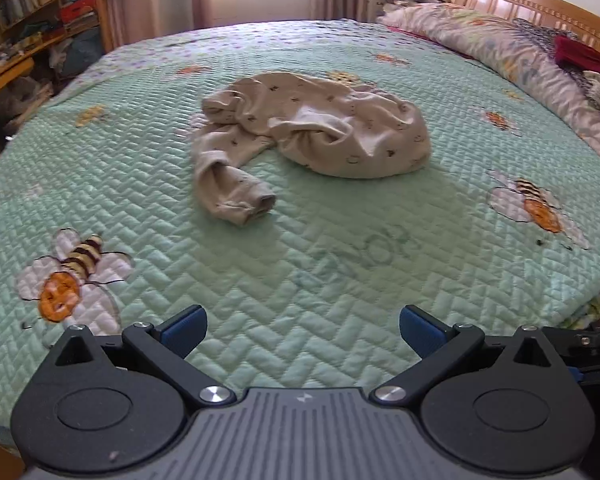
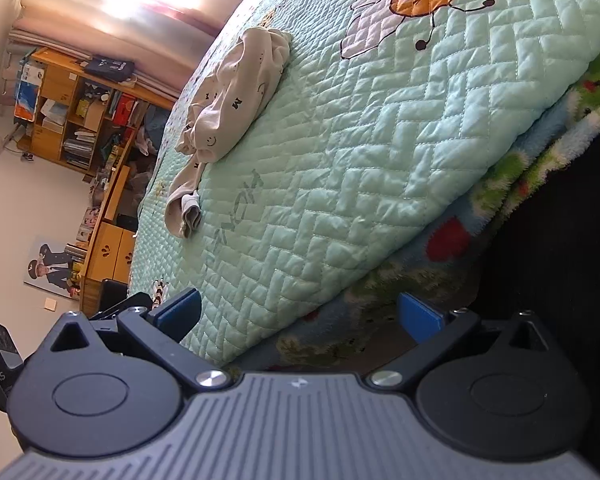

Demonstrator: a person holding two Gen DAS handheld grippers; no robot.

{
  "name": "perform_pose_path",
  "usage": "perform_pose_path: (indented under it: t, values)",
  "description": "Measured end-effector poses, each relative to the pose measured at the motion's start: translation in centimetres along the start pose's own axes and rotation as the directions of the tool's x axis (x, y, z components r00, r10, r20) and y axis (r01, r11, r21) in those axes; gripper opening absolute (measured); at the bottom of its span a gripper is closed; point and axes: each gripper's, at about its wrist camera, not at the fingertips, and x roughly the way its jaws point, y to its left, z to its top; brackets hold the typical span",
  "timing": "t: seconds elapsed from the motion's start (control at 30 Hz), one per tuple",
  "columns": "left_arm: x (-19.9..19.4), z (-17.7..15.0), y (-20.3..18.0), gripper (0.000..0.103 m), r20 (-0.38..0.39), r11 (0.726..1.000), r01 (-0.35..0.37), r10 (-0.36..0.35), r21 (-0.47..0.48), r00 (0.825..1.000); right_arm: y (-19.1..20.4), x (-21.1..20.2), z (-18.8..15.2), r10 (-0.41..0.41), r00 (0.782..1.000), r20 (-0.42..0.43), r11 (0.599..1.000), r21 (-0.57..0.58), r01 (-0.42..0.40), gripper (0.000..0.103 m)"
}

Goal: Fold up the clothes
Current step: 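Move both tools toward the crumpled beige garment on the bed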

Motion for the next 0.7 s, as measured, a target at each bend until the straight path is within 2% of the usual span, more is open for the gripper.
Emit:
perform_pose_path:
  t: [0.17,0.23,0.37,0.43,0.7]
  values:
    - [0.0,-0.3,-1.2,0.102,-0.003,0.999,-0.005,0.005,0.034,1.0,0.1,-0.1,0.0,-0.001,1.0,0.0,1.0,0.001,0.001,0.103]
    - [0.0,-0.7,-0.6,0.102,0.01,0.999,0.031,-0.031,0.021,0.999,0.1,-0.1,0.1,-0.002,1.0,-0.001,1.0,0.001,0.002,0.103]
    - [0.5,-0.1,0.0,0.102,-0.045,0.999,0.033,-0.032,0.002,0.998,0.3,0.0,0.0,-0.005,1.0,0.0,1.0,0.001,0.005,0.103]
    - [1.0,0.1,0.2,0.098,-0.081,1.0,0.024,-0.024,0.0,0.996,-0.1,-0.2,0.0,0.007,1.0,0.001,1.0,0.005,-0.007,0.103]
    - [2.1,-0.4,1.7,0.096,-0.123,0.999,0.036,-0.041,-0.037,0.992,0.4,-0.1,0.0,0.004,1.0,-0.012,1.0,-0.025,-0.004,0.103]
